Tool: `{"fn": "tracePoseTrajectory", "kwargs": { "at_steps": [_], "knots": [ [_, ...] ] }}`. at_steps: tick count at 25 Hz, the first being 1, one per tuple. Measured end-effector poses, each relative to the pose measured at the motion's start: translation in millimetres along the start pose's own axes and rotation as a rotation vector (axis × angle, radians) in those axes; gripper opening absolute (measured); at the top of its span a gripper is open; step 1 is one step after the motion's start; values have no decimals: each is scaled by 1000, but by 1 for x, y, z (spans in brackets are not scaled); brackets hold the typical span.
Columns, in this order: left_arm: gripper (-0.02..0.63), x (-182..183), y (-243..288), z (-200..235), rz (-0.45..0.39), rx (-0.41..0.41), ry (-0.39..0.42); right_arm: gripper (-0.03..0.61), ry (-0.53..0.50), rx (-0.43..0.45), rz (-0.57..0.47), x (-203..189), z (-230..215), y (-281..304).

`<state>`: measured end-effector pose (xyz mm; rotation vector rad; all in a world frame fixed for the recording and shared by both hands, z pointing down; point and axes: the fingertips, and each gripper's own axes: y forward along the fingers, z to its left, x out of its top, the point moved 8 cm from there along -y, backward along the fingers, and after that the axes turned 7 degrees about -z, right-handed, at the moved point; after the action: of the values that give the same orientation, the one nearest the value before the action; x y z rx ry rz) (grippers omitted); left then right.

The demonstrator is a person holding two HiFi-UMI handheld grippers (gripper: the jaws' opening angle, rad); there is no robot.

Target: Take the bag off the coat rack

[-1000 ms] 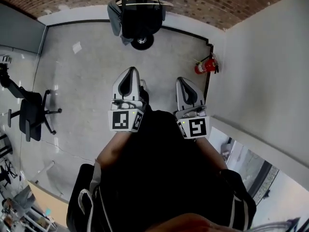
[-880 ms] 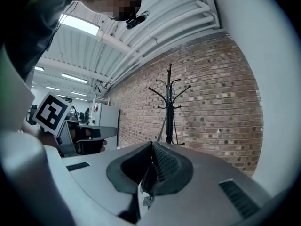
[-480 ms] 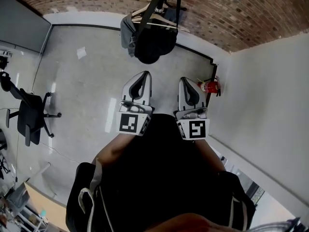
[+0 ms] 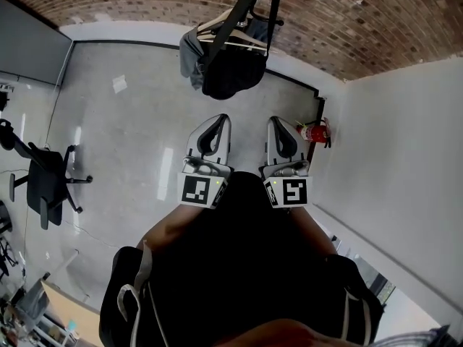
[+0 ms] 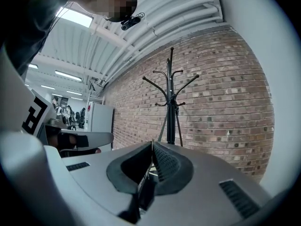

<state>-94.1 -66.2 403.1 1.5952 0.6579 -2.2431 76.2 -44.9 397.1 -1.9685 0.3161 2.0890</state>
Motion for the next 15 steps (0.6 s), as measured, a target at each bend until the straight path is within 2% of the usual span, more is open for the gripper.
{"fn": "tracePoseTrajectory", "kwargs": {
  "at_steps": [4,10,15],
  "knots": [
    [18,-6,8,9,22,-8,-8,21,-1,3,-21,-1,-2,15],
    [18,-4,28,8,58,-11,60,20,60,-10,-26,-6,-16,19],
    [18,1,37,3,45,38,59,20,78,27,-43,-3,-24,28]
  ]
}}
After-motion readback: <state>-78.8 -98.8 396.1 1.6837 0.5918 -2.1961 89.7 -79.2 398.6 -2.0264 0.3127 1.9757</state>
